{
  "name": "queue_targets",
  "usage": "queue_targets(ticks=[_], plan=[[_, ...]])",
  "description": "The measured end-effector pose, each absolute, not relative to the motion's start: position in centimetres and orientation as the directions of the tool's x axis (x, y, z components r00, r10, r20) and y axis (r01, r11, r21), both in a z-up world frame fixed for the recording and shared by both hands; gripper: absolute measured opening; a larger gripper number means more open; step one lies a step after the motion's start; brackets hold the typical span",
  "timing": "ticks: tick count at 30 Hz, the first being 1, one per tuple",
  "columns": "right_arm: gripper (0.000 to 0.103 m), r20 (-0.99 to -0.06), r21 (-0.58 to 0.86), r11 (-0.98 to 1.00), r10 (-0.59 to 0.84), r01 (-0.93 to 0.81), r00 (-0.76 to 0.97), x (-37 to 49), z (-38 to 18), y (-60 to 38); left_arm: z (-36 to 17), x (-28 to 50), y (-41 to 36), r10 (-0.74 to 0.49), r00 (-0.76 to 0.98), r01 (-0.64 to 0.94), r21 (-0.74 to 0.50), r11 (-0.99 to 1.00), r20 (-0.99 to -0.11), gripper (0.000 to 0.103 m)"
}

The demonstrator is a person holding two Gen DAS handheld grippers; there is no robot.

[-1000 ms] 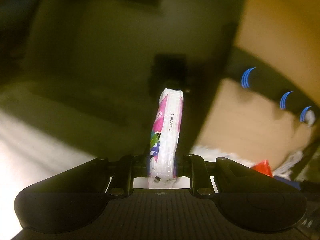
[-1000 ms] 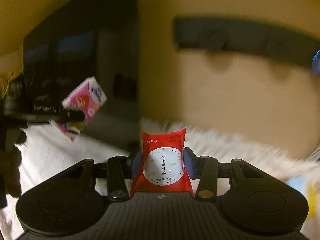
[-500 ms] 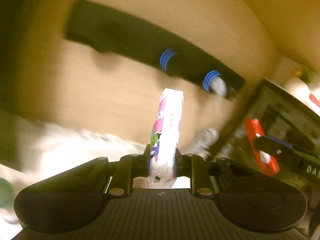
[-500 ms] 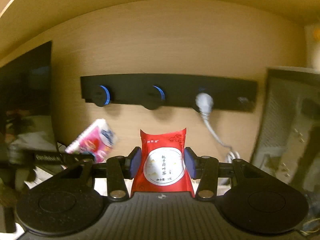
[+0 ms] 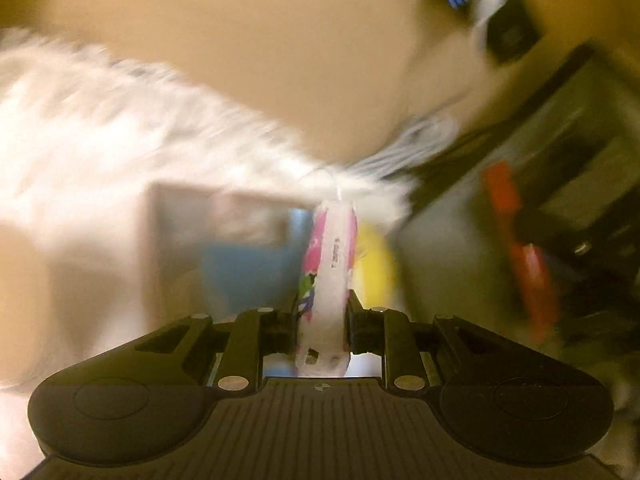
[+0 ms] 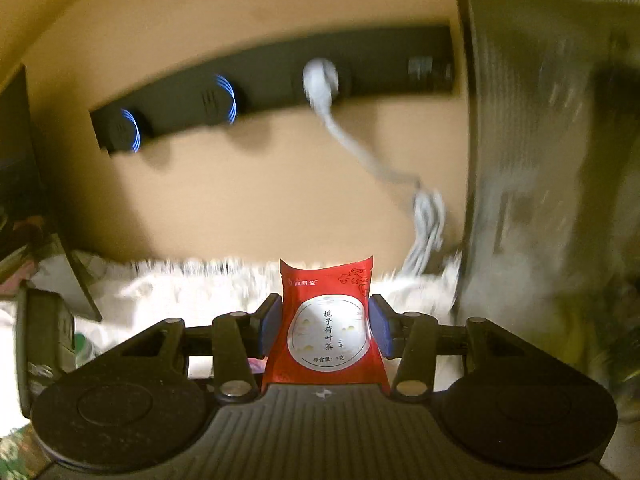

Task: Organize soft objects
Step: 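Lower the tissue pack and sachet into the pink box and open both grippers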

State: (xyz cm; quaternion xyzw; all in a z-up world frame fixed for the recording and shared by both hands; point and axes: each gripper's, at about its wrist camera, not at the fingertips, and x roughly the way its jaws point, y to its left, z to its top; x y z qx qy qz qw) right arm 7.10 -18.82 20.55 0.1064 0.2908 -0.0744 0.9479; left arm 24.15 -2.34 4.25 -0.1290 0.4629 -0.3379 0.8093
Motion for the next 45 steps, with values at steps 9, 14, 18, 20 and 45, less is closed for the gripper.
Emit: queue_targets(ticks=[9,14,18,20,45], plan=[[0.047,-0.719,0.228,0.952,0.024,0.203,0.695,12.8,11.9,-19.3,6.1,22.4,-1.7,-0.6,0.419,0.499,-0.38,0.779,-0.681,0.031],[0.047,-0.717,0.2,0.964,0.022,0.175,0.697,14.2,10.8,-18.8,7.2,22.5,-2.1,-0.57,0.442,0.516,-0.323,0.793,-0.693,0.032],[0.047,-0.719,0.174,0.973,0.019,0.153,0.695,14.9,11.0,-18.2,7.7,22.5,-1.9,-0.572,0.45,0.517,-0.323,0.793,-0.685,0.031],[0.047,-0.722,0.173,0.973,0.02,0.153,0.691,15.0,10.9,-18.3,7.8,22.6,-1.8,-0.574,0.443,0.52,-0.324,0.79,-0.689,0.03],[0.067,-0.676,0.201,0.964,0.007,0.175,0.737,10.9,12.1,-18.5,8.1,23.3,-1.4,-0.671,0.422,0.611,-0.355,0.707,-0.61,0.028]])
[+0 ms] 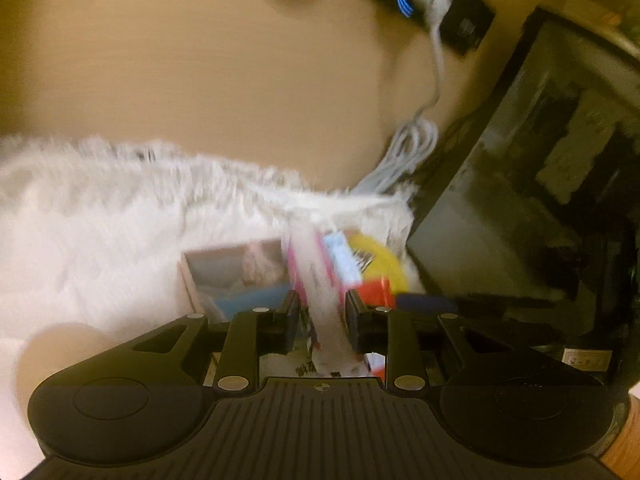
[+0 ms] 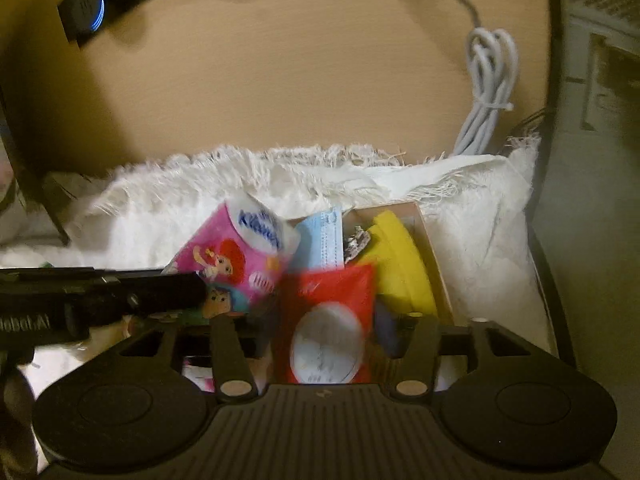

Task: Organize soft objects
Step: 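Lower the tissue pack and sachet into the pink box and open both grippers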

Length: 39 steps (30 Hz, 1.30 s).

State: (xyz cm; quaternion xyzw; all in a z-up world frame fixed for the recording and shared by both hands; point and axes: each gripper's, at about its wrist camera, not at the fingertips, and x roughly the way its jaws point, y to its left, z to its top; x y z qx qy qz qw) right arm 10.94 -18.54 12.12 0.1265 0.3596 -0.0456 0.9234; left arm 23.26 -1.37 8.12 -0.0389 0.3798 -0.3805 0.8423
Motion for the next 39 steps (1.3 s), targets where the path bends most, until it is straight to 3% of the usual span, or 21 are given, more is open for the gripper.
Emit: queue_targets(ticks=[4,5,6,8,9,17,24,29,33,39], plan=[[0.066,-0.669,0.194,0.96,-0.021,0.201,0.743,10.0,13.1,-18.5,9.8,22.7,-0.2,-0.675,0.477,0.615,-0.335,0.714,-0.563,0.026],[0.06,-0.676,0.183,0.962,-0.028,0.205,0.736,10.0,13.1,-18.3,9.7,22.8,-0.3,-0.668,0.468,0.613,-0.332,0.717,-0.578,0.023],[0.047,-0.69,0.168,0.964,-0.035,0.208,0.722,10.2,13.1,-18.1,9.3,22.9,-0.6,-0.657,0.448,0.611,-0.329,0.72,-0.606,0.022],[0.032,-0.72,0.156,0.962,-0.045,0.225,0.692,10.6,12.5,-17.9,8.1,22.9,-1.4,-0.629,0.405,0.613,-0.313,0.725,-0.664,0.02],[0.031,-0.727,0.164,0.959,-0.042,0.233,0.685,10.6,12.3,-18.0,7.4,22.8,-1.8,-0.623,0.376,0.621,-0.313,0.719,-0.686,0.019],[0.031,-0.768,0.105,0.954,-0.103,0.282,0.632,12.1,10.8,-18.6,5.2,23.2,-4.7,-0.625,0.349,0.662,-0.289,0.692,-0.698,0.016],[0.031,-0.71,0.076,0.944,-0.176,0.322,0.682,9.5,13.0,-17.7,4.8,23.5,-5.2,-0.634,0.359,0.679,-0.274,0.681,-0.685,0.014],[0.031,-0.638,0.165,0.97,-0.033,0.178,0.77,5.3,14.4,-16.4,4.6,23.9,-5.0,-0.641,0.364,0.665,-0.294,0.687,-0.676,0.014],[0.028,-0.701,0.075,0.992,-0.019,0.1,0.713,7.7,11.9,-14.8,5.3,24.3,-3.9,-0.645,0.367,0.599,-0.36,0.715,-0.67,0.016],[0.028,-0.662,0.108,0.989,-0.007,0.105,0.749,11.2,10.9,-17.0,6.8,20.7,-2.5,-0.567,0.435,0.56,-0.283,0.779,-0.699,0.017]])
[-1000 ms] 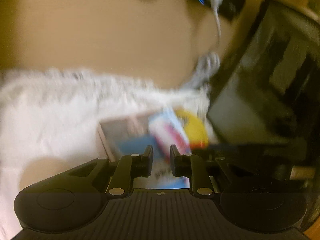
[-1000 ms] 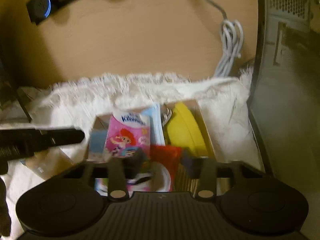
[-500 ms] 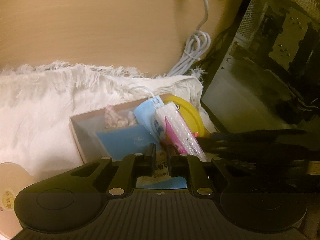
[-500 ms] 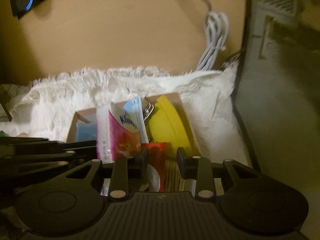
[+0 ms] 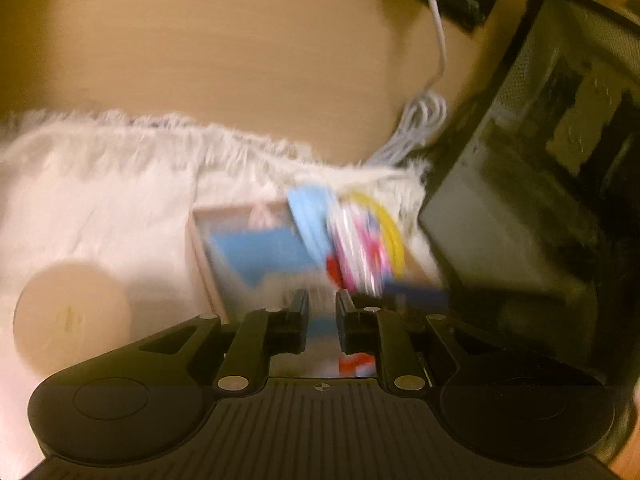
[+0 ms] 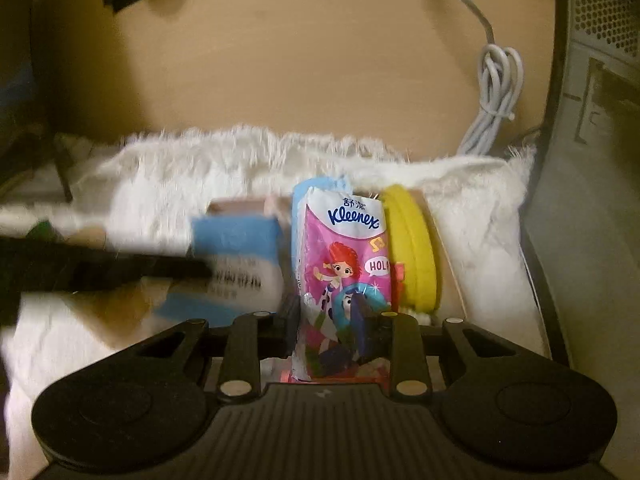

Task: Organize soft objects
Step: 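Lower the tissue pack and sachet into the pink box and open both grippers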

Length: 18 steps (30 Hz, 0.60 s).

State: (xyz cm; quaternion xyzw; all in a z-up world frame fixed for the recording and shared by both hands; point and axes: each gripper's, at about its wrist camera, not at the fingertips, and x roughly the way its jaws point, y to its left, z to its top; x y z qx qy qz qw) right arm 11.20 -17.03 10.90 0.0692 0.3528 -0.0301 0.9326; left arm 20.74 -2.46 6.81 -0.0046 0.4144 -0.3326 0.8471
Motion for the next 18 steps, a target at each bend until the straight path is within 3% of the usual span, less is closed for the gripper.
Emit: queue_targets(ticks=[3,11,13,15,18], plan=[[0.028,-0.659,0.113,0.991,0.018,0.075,0.752,12.0,10.8,-17.4,5.2,20.1,-3.5,-0.472,0.465,0.528,-0.193,0.827,-0.749,0.016],[0.029,-0.661,0.092,0.996,0.061,0.0,0.748,9.1,9.9,-17.9,3.8,19.8,-4.8,-0.471,0.496,0.489,-0.213,0.846,-0.73,0.014],[0.038,-0.659,0.086,0.996,0.073,-0.021,0.748,8.6,10.0,-18.2,4.4,19.0,-4.2,-0.487,0.517,0.472,-0.24,0.848,-0.704,0.014],[0.058,-0.641,0.109,0.994,0.084,-0.018,0.763,8.0,10.4,-18.6,5.1,17.7,-3.6,-0.48,0.55,0.454,-0.238,0.859,-0.684,0.016],[0.06,-0.602,0.133,0.991,0.103,-0.027,0.792,6.8,11.3,-18.7,6.2,15.1,-1.6,-0.474,0.605,0.431,-0.237,0.87,-0.639,0.017]])
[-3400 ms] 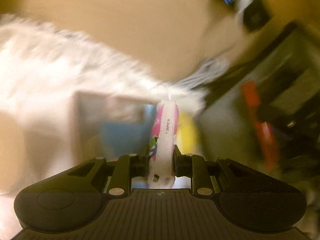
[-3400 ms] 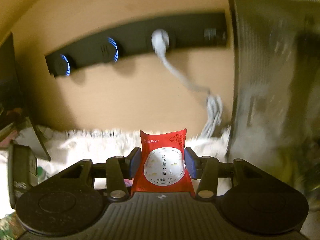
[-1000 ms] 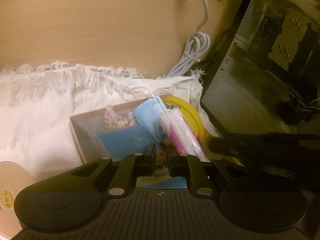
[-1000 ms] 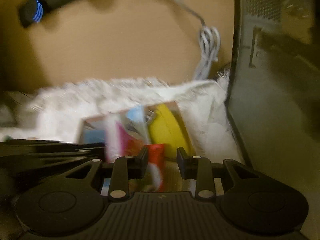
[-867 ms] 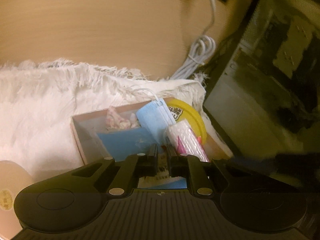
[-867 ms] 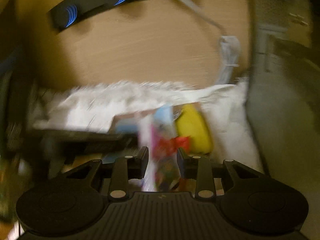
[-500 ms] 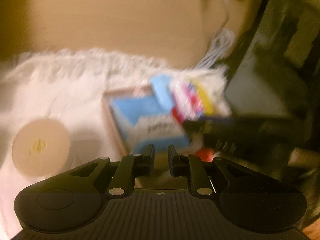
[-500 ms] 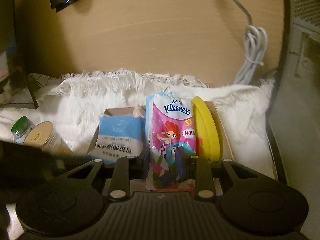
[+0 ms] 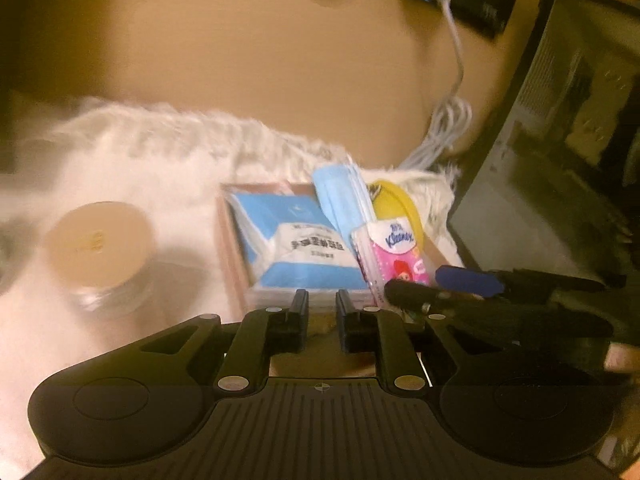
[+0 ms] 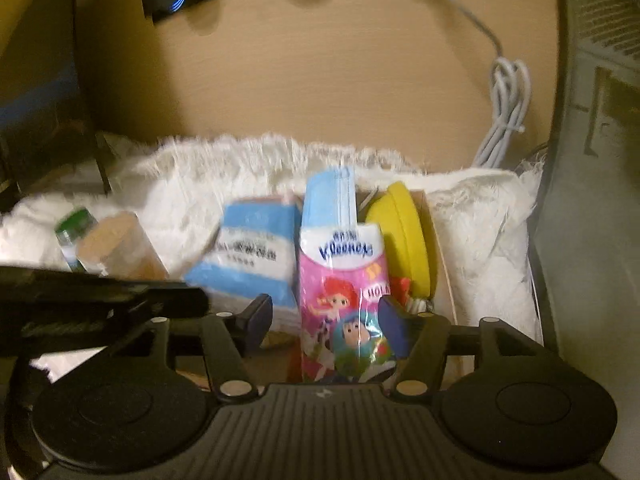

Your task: Organize soft objects

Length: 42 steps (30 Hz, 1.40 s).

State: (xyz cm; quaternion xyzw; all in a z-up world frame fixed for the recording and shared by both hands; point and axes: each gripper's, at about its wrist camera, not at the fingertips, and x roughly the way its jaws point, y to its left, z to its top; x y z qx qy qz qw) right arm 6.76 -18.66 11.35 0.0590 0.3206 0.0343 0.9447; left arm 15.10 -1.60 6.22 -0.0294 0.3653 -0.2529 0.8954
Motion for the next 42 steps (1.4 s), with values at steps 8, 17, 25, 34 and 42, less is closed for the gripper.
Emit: queue_targets(ticks=[8,17,25,34,42], plan=[[0.083,-0.551,0.043,0.98,0.184,-0.192,0.814,0.6,11.7,-14.9,3.1,7.5,5.0,-0.276,0.743,0.2,-0.192,0.961,-0.61,0.017],[0.089,-0.718,-0.018,0.977,0.136,-0.214,0.683,0.8,3.8,-12.1,-2.3,6.1,3.0,-0.135,0.752,0.1,-0.09,0.991,-0.645,0.021],[0.103,-0.729,-0.006,0.995,0.062,-0.097,0.682,2.8,3.3,-13.2,-2.5,5.5,1.0,-0.094,0.764,0.107,-0.018,0.994,-0.638,0.041],[0.103,-0.648,-0.011,0.991,0.092,-0.13,0.756,2.1,2.2,-13.9,-2.7,4.5,-0.3,-0.018,0.779,0.065,0.052,0.997,-0.627,0.041],[0.103,-0.648,-0.007,0.991,0.097,-0.134,0.755,2.2,2.3,-13.9,-2.7,4.4,0.0,-0.027,0.781,0.061,0.032,0.998,-0.624,0.041]])
